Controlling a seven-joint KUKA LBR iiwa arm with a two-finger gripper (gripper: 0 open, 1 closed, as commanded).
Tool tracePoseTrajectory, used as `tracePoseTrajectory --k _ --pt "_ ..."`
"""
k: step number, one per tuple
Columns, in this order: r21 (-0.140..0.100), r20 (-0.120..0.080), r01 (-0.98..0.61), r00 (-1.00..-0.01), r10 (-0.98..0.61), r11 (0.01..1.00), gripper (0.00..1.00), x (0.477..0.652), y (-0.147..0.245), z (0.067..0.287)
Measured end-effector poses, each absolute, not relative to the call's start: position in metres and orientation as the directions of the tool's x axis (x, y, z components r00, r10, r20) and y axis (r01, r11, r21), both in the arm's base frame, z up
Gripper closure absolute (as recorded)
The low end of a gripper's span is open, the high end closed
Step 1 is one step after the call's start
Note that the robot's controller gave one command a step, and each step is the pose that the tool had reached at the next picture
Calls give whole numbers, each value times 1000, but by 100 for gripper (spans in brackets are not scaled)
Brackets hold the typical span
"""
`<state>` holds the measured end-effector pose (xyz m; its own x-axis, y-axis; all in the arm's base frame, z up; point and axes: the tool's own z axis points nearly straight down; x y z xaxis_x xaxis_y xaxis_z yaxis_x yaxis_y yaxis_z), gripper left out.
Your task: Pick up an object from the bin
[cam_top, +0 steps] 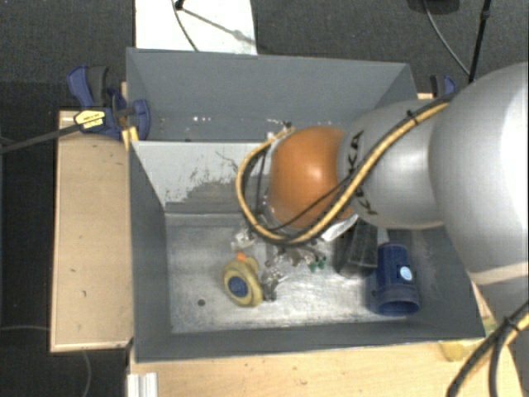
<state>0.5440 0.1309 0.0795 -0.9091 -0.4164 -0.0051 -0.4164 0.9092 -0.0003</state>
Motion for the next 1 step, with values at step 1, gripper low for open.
tracePoseTrajectory --k 1 --pt "5 -17 -360 -933 -360 933 100 550 144 69"
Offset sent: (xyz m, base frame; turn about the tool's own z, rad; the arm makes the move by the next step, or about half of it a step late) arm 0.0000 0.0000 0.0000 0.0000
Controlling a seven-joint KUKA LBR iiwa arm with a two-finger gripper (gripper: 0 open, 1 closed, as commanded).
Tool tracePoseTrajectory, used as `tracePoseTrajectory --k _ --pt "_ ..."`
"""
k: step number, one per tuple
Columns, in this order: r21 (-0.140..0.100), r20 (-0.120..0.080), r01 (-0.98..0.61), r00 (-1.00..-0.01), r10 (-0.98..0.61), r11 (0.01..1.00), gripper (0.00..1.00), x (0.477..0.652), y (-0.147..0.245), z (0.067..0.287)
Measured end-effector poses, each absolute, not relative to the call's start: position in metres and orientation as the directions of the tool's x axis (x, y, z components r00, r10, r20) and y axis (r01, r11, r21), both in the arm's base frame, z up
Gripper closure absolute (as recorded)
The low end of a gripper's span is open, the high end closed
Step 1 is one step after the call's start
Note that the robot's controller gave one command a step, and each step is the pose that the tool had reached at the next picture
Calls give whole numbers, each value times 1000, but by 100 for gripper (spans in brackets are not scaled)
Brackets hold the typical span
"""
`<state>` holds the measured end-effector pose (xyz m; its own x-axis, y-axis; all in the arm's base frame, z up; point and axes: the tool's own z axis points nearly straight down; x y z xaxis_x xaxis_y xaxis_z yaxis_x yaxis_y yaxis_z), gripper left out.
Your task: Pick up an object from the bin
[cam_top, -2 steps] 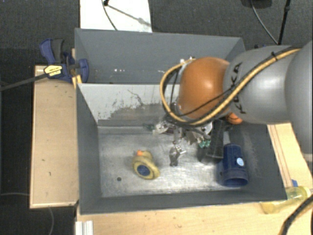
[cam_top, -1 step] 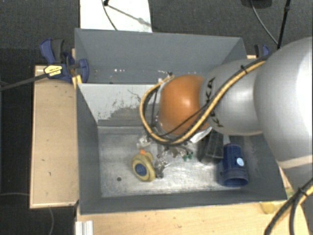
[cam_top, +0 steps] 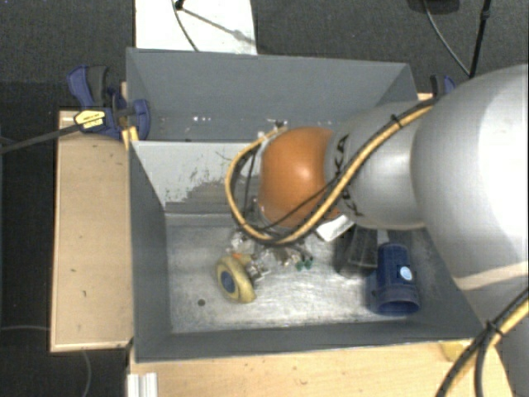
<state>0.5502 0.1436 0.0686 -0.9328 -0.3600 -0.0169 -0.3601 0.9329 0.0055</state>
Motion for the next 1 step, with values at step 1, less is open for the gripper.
tracePoseTrajectory --k 1 --pt "3 -11 -345 -939 -345 939 100 553 136 72"
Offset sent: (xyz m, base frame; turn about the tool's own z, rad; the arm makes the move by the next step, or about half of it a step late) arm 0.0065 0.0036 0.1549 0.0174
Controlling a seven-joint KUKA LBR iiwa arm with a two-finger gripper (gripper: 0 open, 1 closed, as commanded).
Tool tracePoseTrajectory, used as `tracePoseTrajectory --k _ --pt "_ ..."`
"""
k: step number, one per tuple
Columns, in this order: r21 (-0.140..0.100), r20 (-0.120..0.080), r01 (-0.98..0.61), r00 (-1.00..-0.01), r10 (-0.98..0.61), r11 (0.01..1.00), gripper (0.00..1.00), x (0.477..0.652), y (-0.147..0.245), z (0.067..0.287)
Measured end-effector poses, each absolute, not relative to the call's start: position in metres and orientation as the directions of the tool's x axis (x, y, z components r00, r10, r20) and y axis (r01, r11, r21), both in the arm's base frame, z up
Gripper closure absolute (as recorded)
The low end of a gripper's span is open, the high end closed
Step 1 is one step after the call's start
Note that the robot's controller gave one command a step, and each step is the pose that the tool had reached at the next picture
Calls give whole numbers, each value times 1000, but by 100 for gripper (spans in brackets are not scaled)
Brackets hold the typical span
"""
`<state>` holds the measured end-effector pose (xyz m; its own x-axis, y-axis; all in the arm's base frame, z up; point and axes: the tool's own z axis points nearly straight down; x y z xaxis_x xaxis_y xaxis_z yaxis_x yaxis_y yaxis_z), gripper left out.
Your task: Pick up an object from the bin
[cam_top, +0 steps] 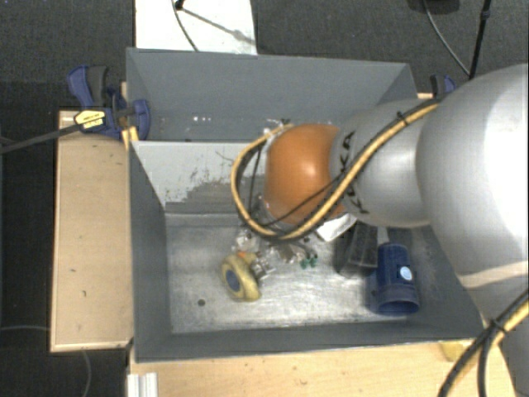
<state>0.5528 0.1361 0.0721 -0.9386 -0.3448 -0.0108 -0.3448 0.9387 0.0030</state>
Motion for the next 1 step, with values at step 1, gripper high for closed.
tracePoseTrajectory --k 1 --pt "1 6 -346 -938 -346 938 100 551 137 111"
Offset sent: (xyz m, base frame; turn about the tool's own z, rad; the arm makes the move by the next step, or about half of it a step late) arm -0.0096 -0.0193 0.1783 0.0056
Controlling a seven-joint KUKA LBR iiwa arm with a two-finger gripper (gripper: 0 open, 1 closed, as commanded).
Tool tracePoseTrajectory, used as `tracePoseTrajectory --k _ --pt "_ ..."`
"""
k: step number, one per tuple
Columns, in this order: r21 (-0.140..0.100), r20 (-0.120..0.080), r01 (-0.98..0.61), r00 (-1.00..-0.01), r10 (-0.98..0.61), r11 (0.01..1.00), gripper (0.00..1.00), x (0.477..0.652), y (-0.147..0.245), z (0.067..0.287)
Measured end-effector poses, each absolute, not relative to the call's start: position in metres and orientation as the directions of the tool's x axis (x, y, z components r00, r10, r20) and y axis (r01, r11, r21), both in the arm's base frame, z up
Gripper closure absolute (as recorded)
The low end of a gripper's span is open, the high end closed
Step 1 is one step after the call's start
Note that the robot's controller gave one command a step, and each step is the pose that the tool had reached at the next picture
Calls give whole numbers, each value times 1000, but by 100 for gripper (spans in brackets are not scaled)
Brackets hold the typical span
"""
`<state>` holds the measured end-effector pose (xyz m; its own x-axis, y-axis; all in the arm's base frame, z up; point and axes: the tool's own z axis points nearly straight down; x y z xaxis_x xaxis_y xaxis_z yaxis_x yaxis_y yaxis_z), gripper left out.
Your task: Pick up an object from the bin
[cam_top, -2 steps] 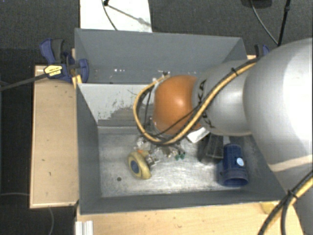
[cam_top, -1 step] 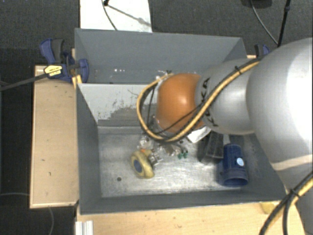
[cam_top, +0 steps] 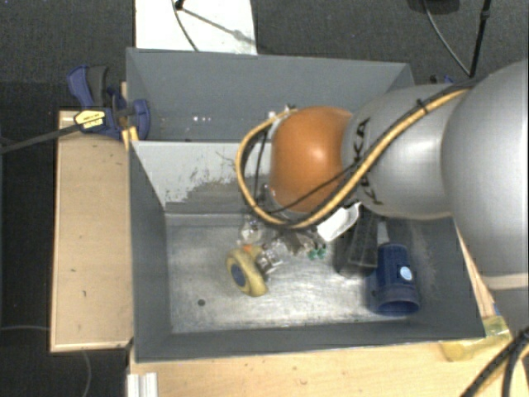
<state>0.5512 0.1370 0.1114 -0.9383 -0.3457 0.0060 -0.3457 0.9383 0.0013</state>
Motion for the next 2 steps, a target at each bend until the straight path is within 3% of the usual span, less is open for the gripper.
tracePoseTrajectory --k 1,2 --pt "1 2 -345 -938 -345 938 100 552 138 128" --pt "-4 -17 -457 -889 -457 889 100 555 123 143"
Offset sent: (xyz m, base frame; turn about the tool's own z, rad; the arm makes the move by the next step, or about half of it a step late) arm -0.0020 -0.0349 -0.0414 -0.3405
